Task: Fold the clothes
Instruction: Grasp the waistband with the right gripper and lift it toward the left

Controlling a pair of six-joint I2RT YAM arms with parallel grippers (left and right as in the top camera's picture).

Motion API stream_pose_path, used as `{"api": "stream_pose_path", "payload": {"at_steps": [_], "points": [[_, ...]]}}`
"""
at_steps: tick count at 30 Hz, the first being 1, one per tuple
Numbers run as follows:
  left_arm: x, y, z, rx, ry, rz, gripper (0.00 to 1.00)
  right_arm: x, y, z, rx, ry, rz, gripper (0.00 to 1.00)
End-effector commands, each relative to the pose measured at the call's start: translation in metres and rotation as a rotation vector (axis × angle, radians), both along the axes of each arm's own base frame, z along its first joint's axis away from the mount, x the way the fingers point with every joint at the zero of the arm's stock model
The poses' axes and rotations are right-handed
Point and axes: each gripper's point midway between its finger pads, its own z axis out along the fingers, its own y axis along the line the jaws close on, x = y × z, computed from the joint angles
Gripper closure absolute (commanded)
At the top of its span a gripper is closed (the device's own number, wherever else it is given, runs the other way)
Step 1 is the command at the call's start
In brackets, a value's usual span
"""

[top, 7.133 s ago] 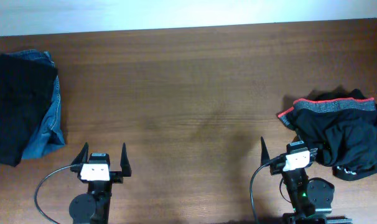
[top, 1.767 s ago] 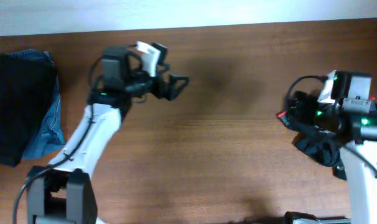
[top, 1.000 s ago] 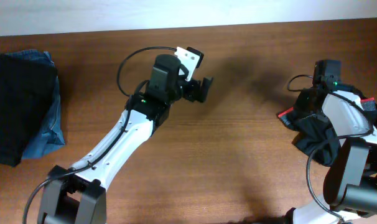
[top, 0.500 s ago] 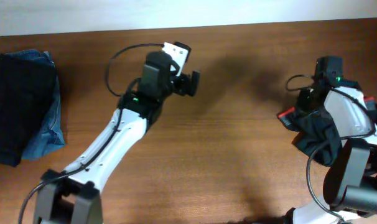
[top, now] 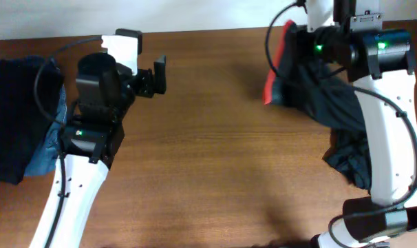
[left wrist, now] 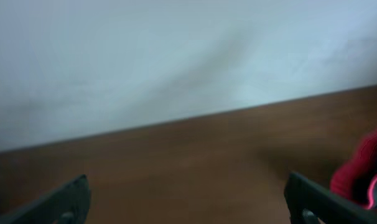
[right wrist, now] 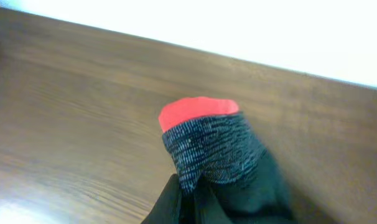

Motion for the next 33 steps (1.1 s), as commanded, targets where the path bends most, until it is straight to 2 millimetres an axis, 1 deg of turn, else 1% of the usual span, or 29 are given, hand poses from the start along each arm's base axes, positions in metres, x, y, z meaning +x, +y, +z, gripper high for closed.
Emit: {"api": "stream_pose_path", "payload": {"at_steps": [1, 2, 3, 7, 9, 10, 13, 15, 17, 22, 24, 26, 29, 31, 33], "points": [[-0.004, 0.019, 0.009, 0.005, -0.005, 0.042, 0.01, -0.016, 0.043, 0.026, 0.025, -0.063, 0.116, 0.96], [-0.004, 0.024, 0.009, 0.005, -0.002, 0.053, 0.01, -0.017, 0.050, 0.024, 0.025, -0.058, 0.131, 0.96], [-0.004, 0.029, 0.008, 0.005, -0.001, 0.064, 0.01, -0.020, 0.063, 0.021, 0.027, -0.049, 0.159, 0.96], [-0.007, 0.039, 0.011, -0.001, -0.001, 0.078, 0.01, -0.024, 0.093, 0.016, 0.052, -0.031, 0.201, 0.96], [-0.010, 0.046, 0.013, -0.001, 0.001, 0.092, 0.01, -0.023, 0.106, 0.016, 0.077, -0.030, 0.206, 0.96], [-0.013, 0.052, 0.016, -0.002, -0.003, 0.106, 0.01, -0.022, 0.117, 0.016, 0.082, -0.040, 0.226, 0.96], [-0.019, 0.065, 0.024, -0.004, -0.021, 0.137, 0.01, -0.017, 0.136, 0.020, 0.095, -0.083, 0.261, 0.96], [-0.025, 0.075, 0.034, -0.006, -0.045, 0.161, 0.01, -0.010, 0.149, 0.028, 0.108, -0.132, 0.282, 0.96], [-0.030, 0.082, 0.041, -0.008, -0.062, 0.177, 0.01, -0.005, 0.157, 0.036, 0.120, -0.180, 0.293, 0.96], [-0.037, 0.092, 0.051, -0.009, -0.086, 0.203, 0.01, 0.000, 0.178, 0.060, 0.150, -0.295, 0.336, 0.96], [-0.038, 0.093, 0.051, -0.009, -0.087, 0.206, 0.01, -0.005, 0.195, 0.072, 0.139, -0.363, 0.392, 0.96], [-0.038, 0.093, 0.050, -0.009, -0.085, 0.206, 0.01, -0.015, 0.216, 0.080, 0.106, -0.428, 0.472, 0.96], [-0.038, 0.093, 0.051, -0.009, -0.086, 0.206, 0.01, -0.028, 0.237, 0.084, 0.070, -0.476, 0.543, 0.96], [-0.038, 0.093, 0.051, -0.009, -0.086, 0.206, 0.01, -0.035, 0.248, 0.085, 0.045, -0.494, 0.554, 0.96], [-0.038, 0.093, 0.051, -0.009, -0.087, 0.207, 0.01, -0.041, 0.254, 0.085, 0.041, -0.497, 0.563, 0.96]]}}
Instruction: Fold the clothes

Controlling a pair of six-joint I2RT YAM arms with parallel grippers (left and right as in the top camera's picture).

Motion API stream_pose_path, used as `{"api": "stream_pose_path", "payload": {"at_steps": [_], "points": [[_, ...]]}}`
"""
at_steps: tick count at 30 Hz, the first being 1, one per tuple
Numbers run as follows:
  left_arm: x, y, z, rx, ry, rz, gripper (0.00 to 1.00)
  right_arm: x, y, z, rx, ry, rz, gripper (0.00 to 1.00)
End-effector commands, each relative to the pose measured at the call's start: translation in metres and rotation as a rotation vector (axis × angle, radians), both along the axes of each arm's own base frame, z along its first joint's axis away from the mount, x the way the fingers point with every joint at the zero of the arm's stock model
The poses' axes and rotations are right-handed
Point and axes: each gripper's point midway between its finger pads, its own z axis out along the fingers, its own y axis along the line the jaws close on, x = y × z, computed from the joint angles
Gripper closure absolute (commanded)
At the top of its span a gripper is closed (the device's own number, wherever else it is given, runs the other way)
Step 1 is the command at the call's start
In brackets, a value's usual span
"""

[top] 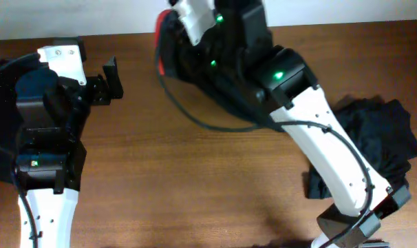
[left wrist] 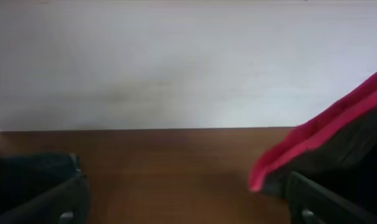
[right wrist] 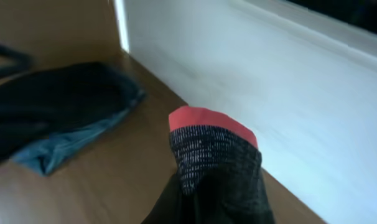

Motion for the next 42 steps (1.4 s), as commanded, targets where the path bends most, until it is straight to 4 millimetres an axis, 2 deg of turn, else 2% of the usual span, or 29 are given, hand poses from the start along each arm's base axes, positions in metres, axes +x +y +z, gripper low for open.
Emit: {"api": "stream_pose_path", "payload": {"at_steps": [1, 6, 7, 8, 9, 10, 11, 14, 17, 18, 21, 25, 26, 30, 34, 38, 41, 42], "points": [[-0.002, 0.002, 0.011, 0.003, -0.027, 0.002, 0.01, -0.014, 0.013, 0.017, -0.015, -0.078, 0.031, 0.96], [-0.003, 0.013, 0.010, 0.004, -0.025, 0.030, 0.01, -0.018, 0.020, 0.000, -0.008, 0.011, 0.022, 0.96], [-0.003, 0.014, 0.010, 0.003, -0.025, 0.032, 0.01, -0.016, 0.021, -0.009, -0.016, 0.042, 0.016, 0.90], [-0.003, 0.015, 0.010, 0.003, -0.025, 0.033, 0.01, -0.015, 0.022, -0.015, -0.024, 0.053, 0.016, 0.73], [-0.003, 0.015, 0.010, 0.003, -0.025, 0.033, 0.01, -0.013, 0.023, -0.023, -0.039, 0.071, 0.016, 0.41], [-0.003, 0.015, 0.010, 0.003, -0.025, 0.033, 0.01, -0.012, 0.024, -0.030, -0.052, 0.086, 0.015, 0.18], [-0.003, 0.015, 0.010, 0.003, -0.025, 0.033, 0.01, -0.011, 0.023, -0.035, -0.063, 0.098, 0.011, 0.03], [-0.003, 0.015, 0.010, 0.003, -0.023, 0.033, 0.01, 0.001, 0.001, -0.042, -0.086, 0.128, -0.094, 0.01], [-0.002, 0.015, 0.009, 0.002, -0.020, 0.033, 0.01, 0.015, -0.045, -0.040, -0.047, 0.202, -0.259, 0.01], [-0.002, 0.015, 0.008, 0.002, -0.018, 0.033, 0.01, 0.016, -0.055, -0.040, -0.041, 0.220, -0.285, 0.01], [0.001, 0.011, 0.004, -0.005, -0.008, 0.011, 0.01, 0.022, -0.103, -0.050, -0.038, 0.312, -0.404, 0.01], [0.011, -0.007, -0.012, -0.040, 0.037, -0.091, 0.01, 0.019, -0.178, -0.089, -0.132, 0.495, -0.559, 0.01], [0.014, -0.011, -0.018, -0.049, 0.052, -0.114, 0.01, 0.016, -0.191, -0.096, -0.149, 0.532, -0.587, 0.01], [0.027, -0.030, -0.049, -0.099, 0.136, -0.221, 0.01, 0.003, -0.256, -0.133, -0.215, 0.722, -0.724, 0.01], [0.039, -0.048, -0.085, -0.152, 0.234, -0.311, 0.01, -0.008, -0.299, -0.165, -0.254, 0.876, -0.815, 0.01], [0.046, -0.064, -0.116, -0.167, 0.317, -0.349, 0.01, -0.021, -0.322, -0.201, -0.286, 1.013, -0.869, 0.02], [0.051, -0.078, -0.137, -0.169, 0.366, -0.376, 0.01, -0.042, -0.348, -0.244, -0.310, 1.157, -0.983, 0.02], [0.052, -0.080, -0.140, -0.169, 0.372, -0.381, 0.01, -0.047, -0.353, -0.253, -0.316, 1.180, -0.999, 0.02]]}}
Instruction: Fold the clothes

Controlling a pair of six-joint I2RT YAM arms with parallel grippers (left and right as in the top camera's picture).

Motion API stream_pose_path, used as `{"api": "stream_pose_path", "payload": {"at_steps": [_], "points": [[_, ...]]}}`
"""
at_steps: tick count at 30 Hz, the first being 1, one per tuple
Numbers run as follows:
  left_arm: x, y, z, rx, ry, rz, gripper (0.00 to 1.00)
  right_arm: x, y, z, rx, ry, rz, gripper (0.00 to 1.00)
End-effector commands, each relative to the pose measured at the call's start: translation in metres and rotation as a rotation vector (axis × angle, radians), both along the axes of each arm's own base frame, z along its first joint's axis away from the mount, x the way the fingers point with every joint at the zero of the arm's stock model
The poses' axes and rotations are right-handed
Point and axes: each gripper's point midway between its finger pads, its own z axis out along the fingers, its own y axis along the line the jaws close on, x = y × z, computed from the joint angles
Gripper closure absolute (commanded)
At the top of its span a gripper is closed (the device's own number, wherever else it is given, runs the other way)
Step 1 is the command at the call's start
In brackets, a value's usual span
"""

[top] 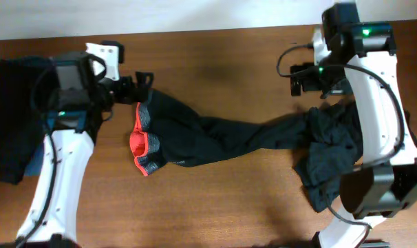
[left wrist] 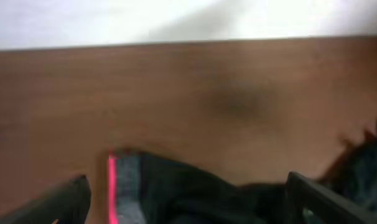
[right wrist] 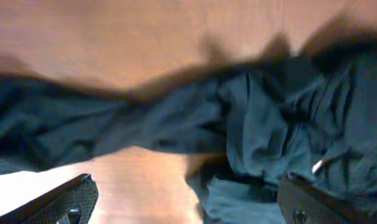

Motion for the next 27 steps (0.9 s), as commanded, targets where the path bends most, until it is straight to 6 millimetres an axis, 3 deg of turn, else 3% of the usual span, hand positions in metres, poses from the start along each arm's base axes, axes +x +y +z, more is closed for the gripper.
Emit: {"api": "stream_pose_path", "payload": {"at_steps": [1, 4, 10, 12, 14, 15, 16, 22, 27], "points": [[0.004, -0.018, -0.010, -0.018, 0.020, -0.060, 0.01, -0.024, -0.030, -0.049, -0.036, 0.150, -0.135, 0.03], [0.007, -0.020, -0.014, -0.017, 0.025, -0.063, 0.01, -0.039, -0.045, -0.088, -0.037, 0.210, -0.193, 0.09], [0.008, -0.020, -0.015, -0.017, 0.023, -0.063, 0.01, -0.053, -0.079, -0.132, -0.098, 0.226, -0.317, 0.19], [0.008, -0.019, -0.015, -0.016, 0.023, -0.061, 0.01, -0.061, -0.086, -0.147, -0.094, 0.236, -0.343, 0.34], [0.008, -0.019, -0.015, -0.015, 0.023, -0.060, 0.01, -0.065, -0.092, -0.151, -0.099, 0.241, -0.357, 0.67], [0.009, -0.018, -0.015, -0.010, 0.022, -0.054, 0.01, -0.065, -0.098, -0.150, -0.113, 0.236, -0.371, 0.91], [0.009, -0.017, -0.015, -0.007, 0.022, -0.050, 0.01, -0.063, -0.104, -0.147, -0.117, 0.221, -0.395, 0.96], [0.009, -0.016, -0.016, -0.004, 0.022, -0.045, 0.01, -0.050, -0.154, -0.105, -0.113, 0.099, -0.564, 0.96], [0.010, -0.016, -0.016, -0.001, 0.023, -0.042, 0.01, -0.045, -0.211, -0.037, -0.131, -0.046, -0.705, 0.96]]}}
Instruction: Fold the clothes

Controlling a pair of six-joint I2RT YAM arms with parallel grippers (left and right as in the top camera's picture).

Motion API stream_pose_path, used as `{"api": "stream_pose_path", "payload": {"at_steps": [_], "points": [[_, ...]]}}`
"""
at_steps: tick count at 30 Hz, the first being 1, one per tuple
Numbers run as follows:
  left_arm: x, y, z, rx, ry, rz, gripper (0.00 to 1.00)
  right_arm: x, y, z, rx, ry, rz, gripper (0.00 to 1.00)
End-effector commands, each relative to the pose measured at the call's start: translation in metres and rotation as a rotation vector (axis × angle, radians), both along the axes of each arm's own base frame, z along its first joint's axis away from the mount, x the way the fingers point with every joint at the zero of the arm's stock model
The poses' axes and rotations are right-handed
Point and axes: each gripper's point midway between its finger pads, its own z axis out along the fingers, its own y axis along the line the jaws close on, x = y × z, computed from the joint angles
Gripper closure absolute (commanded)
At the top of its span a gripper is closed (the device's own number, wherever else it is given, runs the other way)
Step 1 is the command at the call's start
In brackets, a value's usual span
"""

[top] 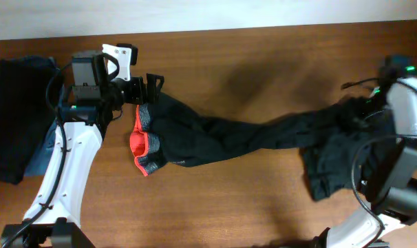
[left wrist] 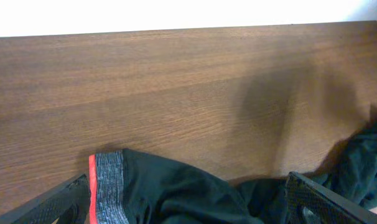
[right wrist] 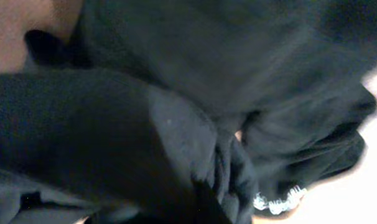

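A dark garment (top: 222, 138) with a grey and red waistband (top: 141, 141) lies stretched across the table from left to right. My left gripper (top: 151, 88) hovers open just behind the waistband (left wrist: 107, 186), with its fingers (left wrist: 67, 202) spread on either side and nothing between them. At the far right, my right gripper (top: 365, 110) is buried in the garment's other end. In the right wrist view dark cloth (right wrist: 176, 93) fills the frame, and the gripper (right wrist: 201, 202) is shut on a fold of it.
A heap of dark clothes (top: 339, 162) lies at the right, under and in front of the right gripper. A folded dark and blue stack (top: 12, 117) sits at the left edge. Bare brown table (top: 215, 207) shows in front of the garment.
My right gripper was open above the back of the heap; it is now farther right, down in the cloth and shut on the garment's right end. The left gripper has edged closer to the waistband, still open.
My right gripper held the garment by its red waistband at the back right, then at the back left beside the open left gripper. Later the garment lay stretched across the table, with the right gripper open over the heap. Now it grips the right end.
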Motion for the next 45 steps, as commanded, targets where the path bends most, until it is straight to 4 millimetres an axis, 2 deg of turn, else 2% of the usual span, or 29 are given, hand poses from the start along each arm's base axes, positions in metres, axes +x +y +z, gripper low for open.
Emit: {"api": "stream_pose_path", "payload": {"at_steps": [1, 4, 6, 9, 10, 11, 12, 13, 19, 21, 26, 28, 29, 31, 32, 35, 37, 45], "points": [[0.004, 0.001, 0.002, 0.008, -0.010, 0.002, 0.01, 0.007, -0.048, 0.072, -0.115, -0.164, -0.107, 0.96], [0.004, 0.001, 0.002, 0.009, -0.010, 0.003, 0.01, -0.001, -0.078, 0.109, -0.162, -0.229, -0.175, 0.96], [0.004, 0.001, 0.002, 0.009, -0.010, 0.003, 0.01, -0.011, -0.097, 0.127, -0.189, -0.259, -0.225, 0.96], [0.004, 0.001, 0.002, 0.009, -0.011, 0.003, 0.01, -0.013, -0.102, 0.132, -0.122, -0.321, -0.255, 0.94], [0.004, 0.001, 0.002, 0.009, -0.010, 0.003, 0.01, -0.013, -0.101, 0.131, -0.108, -0.326, -0.255, 0.87], [0.004, 0.001, 0.002, 0.009, -0.010, 0.003, 0.01, -0.012, -0.099, 0.130, -0.091, -0.326, -0.250, 0.66], [0.004, 0.001, 0.002, 0.009, -0.010, 0.003, 0.01, -0.013, -0.097, 0.128, -0.085, -0.316, -0.250, 0.18], [0.004, 0.001, 0.002, 0.009, -0.010, 0.003, 0.01, -0.013, -0.093, 0.127, -0.078, -0.309, -0.243, 0.01], [0.003, 0.002, 0.001, 0.009, -0.004, 0.004, 0.01, 0.013, -0.034, 0.124, 0.063, -0.315, -0.019, 0.01], [0.000, 0.004, -0.004, 0.018, 0.022, 0.014, 0.01, 0.025, 0.002, 0.122, 0.088, -0.287, 0.126, 0.01], [-0.008, 0.010, -0.019, 0.046, 0.091, 0.040, 0.01, 0.050, 0.074, 0.120, 0.102, -0.260, 0.392, 0.01], [-0.010, 0.010, -0.032, 0.049, 0.135, 0.039, 0.10, 0.059, 0.098, 0.118, 0.112, -0.255, 0.457, 0.01], [-0.010, 0.010, -0.042, 0.052, 0.165, 0.040, 0.22, 0.062, 0.111, 0.113, 0.124, -0.240, 0.488, 0.00], [-0.008, 0.014, -0.059, 0.069, 0.203, 0.054, 0.36, 0.064, 0.120, 0.106, 0.136, -0.220, 0.509, 0.02], [-0.006, 0.015, -0.065, 0.076, 0.214, 0.059, 0.38, 0.064, 0.123, 0.103, 0.141, -0.210, 0.515, 0.03], [0.000, 0.019, -0.087, 0.099, 0.248, 0.073, 0.39, 0.063, 0.130, 0.091, 0.159, -0.173, 0.529, 0.05], [0.010, 0.024, -0.110, 0.131, 0.266, 0.085, 0.38, 0.060, 0.134, 0.078, 0.178, -0.137, 0.532, 0.05], [0.047, 0.039, -0.141, 0.201, 0.189, 0.154, 0.36, 0.051, 0.141, 0.045, 0.236, -0.087, 0.526, 0.05]]}}
